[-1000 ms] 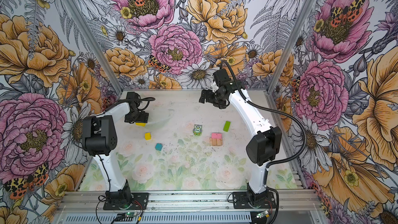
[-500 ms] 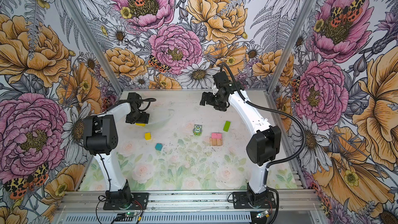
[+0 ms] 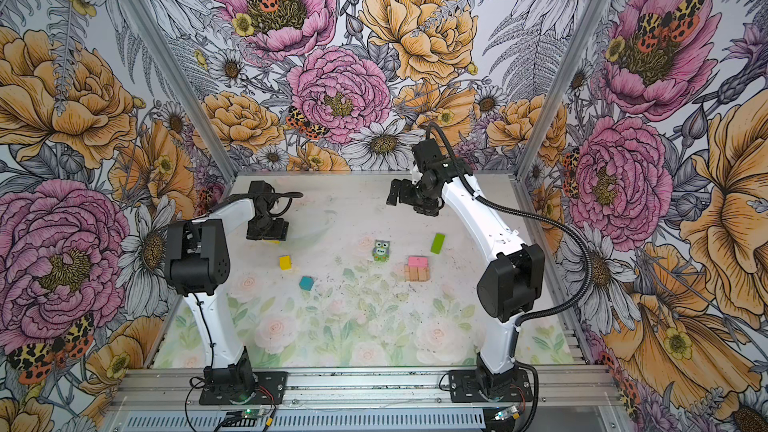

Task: Build the wood block tower
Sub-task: 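Lift the yellow block with the left gripper and carry it toward the stack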

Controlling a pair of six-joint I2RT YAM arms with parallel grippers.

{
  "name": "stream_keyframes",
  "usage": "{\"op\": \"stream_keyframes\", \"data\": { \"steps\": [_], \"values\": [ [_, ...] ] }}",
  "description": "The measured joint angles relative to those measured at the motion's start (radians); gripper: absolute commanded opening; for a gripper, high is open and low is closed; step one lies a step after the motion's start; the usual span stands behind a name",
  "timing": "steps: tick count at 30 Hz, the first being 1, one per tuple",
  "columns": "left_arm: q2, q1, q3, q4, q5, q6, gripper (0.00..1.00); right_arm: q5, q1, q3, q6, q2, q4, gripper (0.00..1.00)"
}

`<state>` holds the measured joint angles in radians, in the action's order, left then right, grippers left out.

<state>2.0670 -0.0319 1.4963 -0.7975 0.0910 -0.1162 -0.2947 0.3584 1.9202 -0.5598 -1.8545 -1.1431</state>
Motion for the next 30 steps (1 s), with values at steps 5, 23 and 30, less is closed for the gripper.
{"op": "stream_keyframes", "data": {
  "steps": [5, 23, 30],
  "values": [
    [0.004, 0.002, 0.006, -0.005, -0.003, -0.004, 0.66, -0.023, 0.000, -0.002, 0.000, 0.000, 0.003, 0.98],
    [-0.015, 0.085, 0.009, -0.055, -0.004, 0.026, 0.46, -0.150, 0.000, -0.133, 0.003, 0.033, 0.059, 0.99],
    [-0.113, 0.153, 0.015, -0.089, -0.026, 0.096, 0.45, -0.169, -0.027, -0.217, 0.013, 0.125, 0.087, 0.99]
  ]
}}
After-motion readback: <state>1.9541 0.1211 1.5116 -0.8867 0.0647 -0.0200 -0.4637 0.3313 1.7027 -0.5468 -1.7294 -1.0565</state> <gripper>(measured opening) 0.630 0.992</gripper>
